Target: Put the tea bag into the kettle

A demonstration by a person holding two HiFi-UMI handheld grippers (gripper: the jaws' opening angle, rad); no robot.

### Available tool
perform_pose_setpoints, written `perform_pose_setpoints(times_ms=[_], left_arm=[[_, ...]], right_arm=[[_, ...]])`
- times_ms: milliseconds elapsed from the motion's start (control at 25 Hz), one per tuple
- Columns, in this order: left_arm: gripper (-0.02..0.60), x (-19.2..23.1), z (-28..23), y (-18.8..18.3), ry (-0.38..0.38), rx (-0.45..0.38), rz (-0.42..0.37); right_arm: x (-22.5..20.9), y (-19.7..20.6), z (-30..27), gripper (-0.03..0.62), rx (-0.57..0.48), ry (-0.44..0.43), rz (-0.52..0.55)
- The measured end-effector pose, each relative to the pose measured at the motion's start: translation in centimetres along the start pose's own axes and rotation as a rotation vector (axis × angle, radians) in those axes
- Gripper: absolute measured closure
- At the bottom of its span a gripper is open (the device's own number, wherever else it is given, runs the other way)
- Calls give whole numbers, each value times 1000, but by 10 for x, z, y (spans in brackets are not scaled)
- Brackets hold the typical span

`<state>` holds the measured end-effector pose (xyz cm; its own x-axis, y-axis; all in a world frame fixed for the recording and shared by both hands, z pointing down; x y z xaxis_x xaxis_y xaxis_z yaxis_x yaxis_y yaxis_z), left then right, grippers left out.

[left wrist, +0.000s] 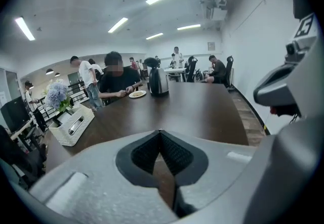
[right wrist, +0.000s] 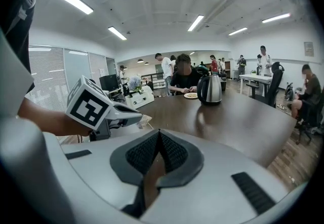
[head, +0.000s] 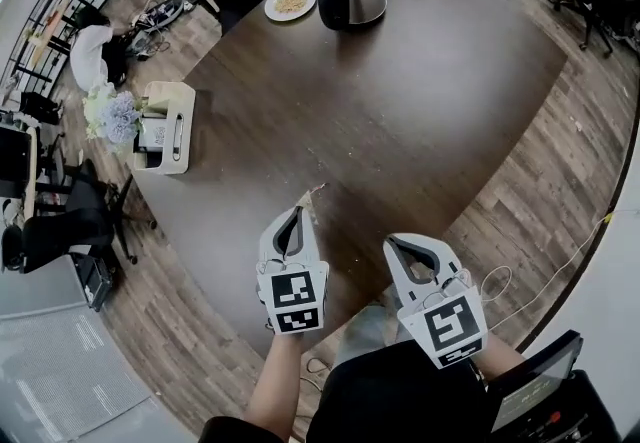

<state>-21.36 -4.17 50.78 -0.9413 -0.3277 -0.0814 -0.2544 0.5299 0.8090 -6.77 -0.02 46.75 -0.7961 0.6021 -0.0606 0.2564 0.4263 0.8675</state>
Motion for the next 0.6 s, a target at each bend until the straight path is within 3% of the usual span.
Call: perform_pose_setpoints(times_ms=[280, 600], left_arm=[[575, -37, 71, -54, 63, -209, -24], [575, -58, 139, -77, 161, -342, -33]], right_arm=[[18, -2, 46, 592, -15, 85, -16], [4, -4, 98, 592, -69, 253, -51]])
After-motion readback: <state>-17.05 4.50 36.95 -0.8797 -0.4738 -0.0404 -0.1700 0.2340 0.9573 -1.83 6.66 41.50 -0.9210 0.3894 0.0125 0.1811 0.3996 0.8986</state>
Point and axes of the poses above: the fingertips, and each gripper's own axes: z backward along the fingers, x to its left, y out of its underside, the point moved 1 cm from there along z, backward along the fingers, and after that the axes turned 9 degrees about y, right-handed, at the moved point
